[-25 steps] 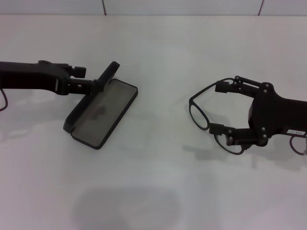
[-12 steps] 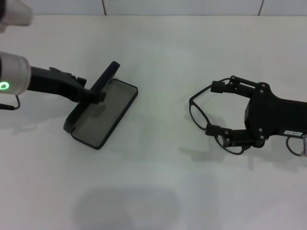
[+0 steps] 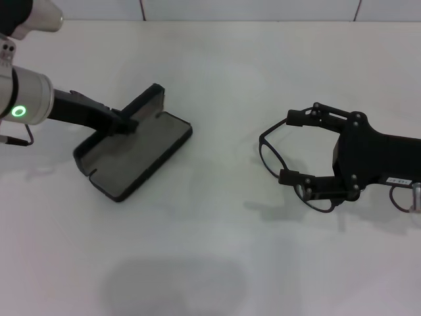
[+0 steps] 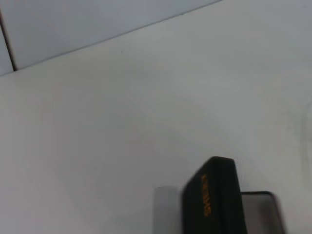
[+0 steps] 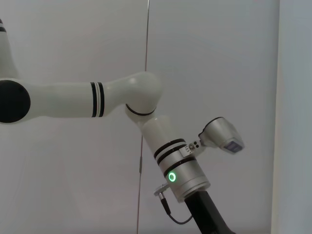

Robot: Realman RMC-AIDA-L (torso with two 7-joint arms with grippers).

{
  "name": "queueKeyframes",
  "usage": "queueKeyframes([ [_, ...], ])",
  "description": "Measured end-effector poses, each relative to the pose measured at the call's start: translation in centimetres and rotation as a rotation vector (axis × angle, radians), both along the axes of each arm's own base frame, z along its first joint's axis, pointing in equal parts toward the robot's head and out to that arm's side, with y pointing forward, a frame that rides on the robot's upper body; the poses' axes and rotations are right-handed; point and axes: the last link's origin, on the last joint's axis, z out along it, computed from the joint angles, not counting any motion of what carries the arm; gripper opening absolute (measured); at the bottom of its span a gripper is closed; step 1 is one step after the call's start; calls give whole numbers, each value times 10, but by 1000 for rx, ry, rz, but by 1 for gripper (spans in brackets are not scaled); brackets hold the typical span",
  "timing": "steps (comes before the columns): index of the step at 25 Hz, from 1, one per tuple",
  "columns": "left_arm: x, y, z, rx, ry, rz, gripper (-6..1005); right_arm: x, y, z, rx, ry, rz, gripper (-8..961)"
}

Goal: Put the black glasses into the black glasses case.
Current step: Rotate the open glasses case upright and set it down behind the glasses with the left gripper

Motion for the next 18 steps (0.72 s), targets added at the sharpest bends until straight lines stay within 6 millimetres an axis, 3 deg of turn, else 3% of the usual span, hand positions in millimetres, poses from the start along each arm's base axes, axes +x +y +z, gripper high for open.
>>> queueKeyframes([
  [2, 1, 0, 0, -3, 5, -9, 382, 0, 0, 0, -1, -1, 2, 885],
  [9, 6, 4, 2, -13, 51, -106, 269, -1, -14, -11, -60, -63, 116, 885],
  [13, 19, 8, 2, -39, 98, -254, 205, -2, -21, -16, -94, -84, 155, 885],
  [18, 39, 4, -12, -131, 149, -494, 211, 4, -26, -16, -90, -86, 146, 884],
])
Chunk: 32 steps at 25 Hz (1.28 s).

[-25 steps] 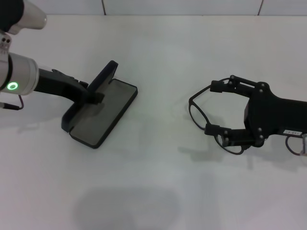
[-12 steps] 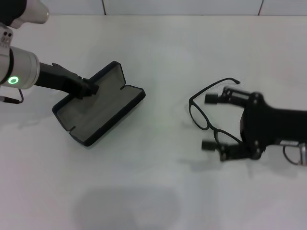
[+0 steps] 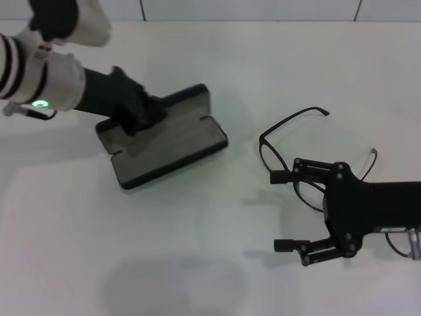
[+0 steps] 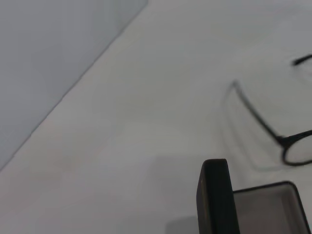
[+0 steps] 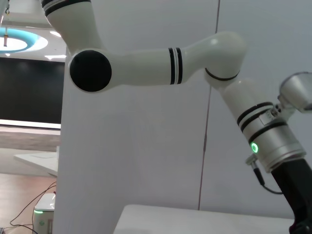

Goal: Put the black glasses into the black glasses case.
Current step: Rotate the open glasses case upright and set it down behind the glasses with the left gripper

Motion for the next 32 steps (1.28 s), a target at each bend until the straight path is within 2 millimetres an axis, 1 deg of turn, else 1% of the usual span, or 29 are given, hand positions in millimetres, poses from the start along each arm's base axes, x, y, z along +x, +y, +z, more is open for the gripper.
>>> queueKeyframes([
  [4, 16, 3, -10, -46, 40, -143, 216, 5, -5, -2, 17, 0, 2, 884],
  [9, 39, 20, -24, -17, 67, -238, 223, 11, -10, -3, 41, 2, 11, 884],
  [12, 49, 29, -41, -19, 104, -294, 226, 13, -12, -3, 52, 3, 17, 884],
  [15, 56, 32, -58, -73, 126, -317, 230, 15, -14, -3, 57, 3, 14, 884],
  [18, 64, 32, -70, -114, 118, -333, 234, 18, -16, -2, 60, 1, 7, 884],
  [26, 71, 23, -86, -162, 143, -393, 244, 20, -17, -1, 64, 0, 1, 885],
  [30, 74, 23, -86, -138, 112, -382, 249, 21, -16, -1, 70, -3, -4, 885],
  [32, 78, 22, -85, -131, 72, -371, 251, 21, -14, 0, 82, 4, -12, 885],
])
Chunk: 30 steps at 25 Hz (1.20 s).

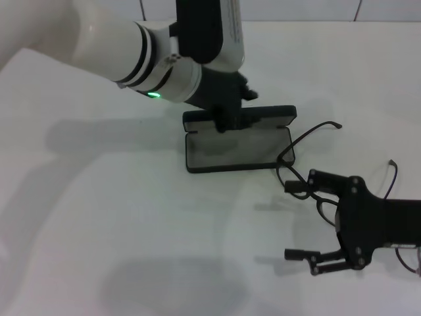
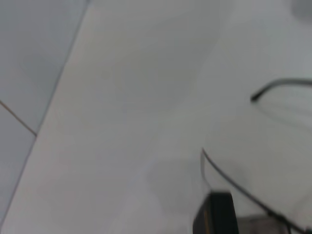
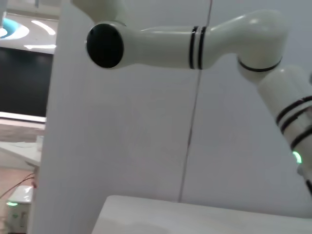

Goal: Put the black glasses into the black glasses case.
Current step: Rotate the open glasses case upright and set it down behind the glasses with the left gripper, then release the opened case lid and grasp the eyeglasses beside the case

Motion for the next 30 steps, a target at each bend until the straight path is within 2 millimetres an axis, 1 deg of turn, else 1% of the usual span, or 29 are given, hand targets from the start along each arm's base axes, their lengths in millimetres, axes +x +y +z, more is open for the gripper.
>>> queueKeyframes([
  [2, 5, -1, 3, 0, -53, 18, 254, -1, 2, 2, 15, 12, -12, 885],
  [5, 6, -4, 12, 7, -184, 69, 390, -1, 7, 7, 55, 51, -53, 884],
  [9, -7, -13, 25, 31, -400, 147, 575, -7, 24, 20, 146, 168, -190, 884],
  [11, -16, -17, 30, 47, -468, 175, 670, -11, 33, 27, 125, 136, -217, 884],
  [12, -20, -18, 32, 50, -487, 191, 718, -11, 35, 28, 95, 79, -229, 884],
  [15, -28, -21, 35, 56, -502, 226, 737, -23, 46, 31, 54, -132, -303, 884],
  [18, -34, -24, 33, 57, -501, 242, 756, -46, 49, 29, 113, -333, -361, 884],
  [20, -37, -24, 32, 56, -496, 250, 768, -56, 50, 31, 179, -425, -412, 803],
  [21, -38, -24, 31, 54, -492, 253, 774, -62, 47, 33, 200, -486, -442, 804],
  [25, -38, -21, 27, 41, -485, 263, 787, -67, 41, 31, 174, -660, -494, 807],
  [28, -37, -20, 26, 38, -480, 262, 787, -71, 40, 27, 145, -727, -547, 792],
  [30, -34, -17, 24, 31, -476, 258, 786, -69, 41, 25, 151, -759, -570, 777],
])
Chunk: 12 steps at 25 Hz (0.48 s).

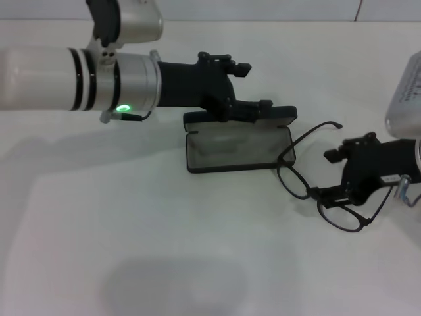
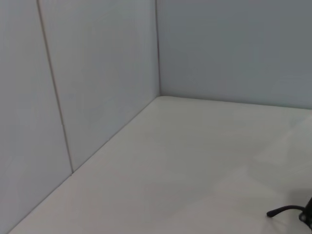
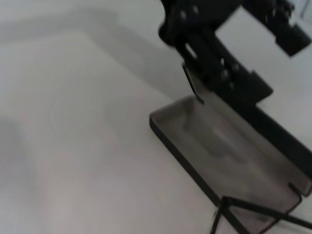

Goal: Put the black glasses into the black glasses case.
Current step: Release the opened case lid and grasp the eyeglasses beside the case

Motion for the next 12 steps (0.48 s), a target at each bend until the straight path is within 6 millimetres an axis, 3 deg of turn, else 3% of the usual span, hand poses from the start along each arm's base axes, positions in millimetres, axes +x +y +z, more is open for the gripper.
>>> queueKeyframes([
  [12, 2, 3, -2, 2, 11, -26, 784, 3, -6, -26, -73, -48, -2, 674],
])
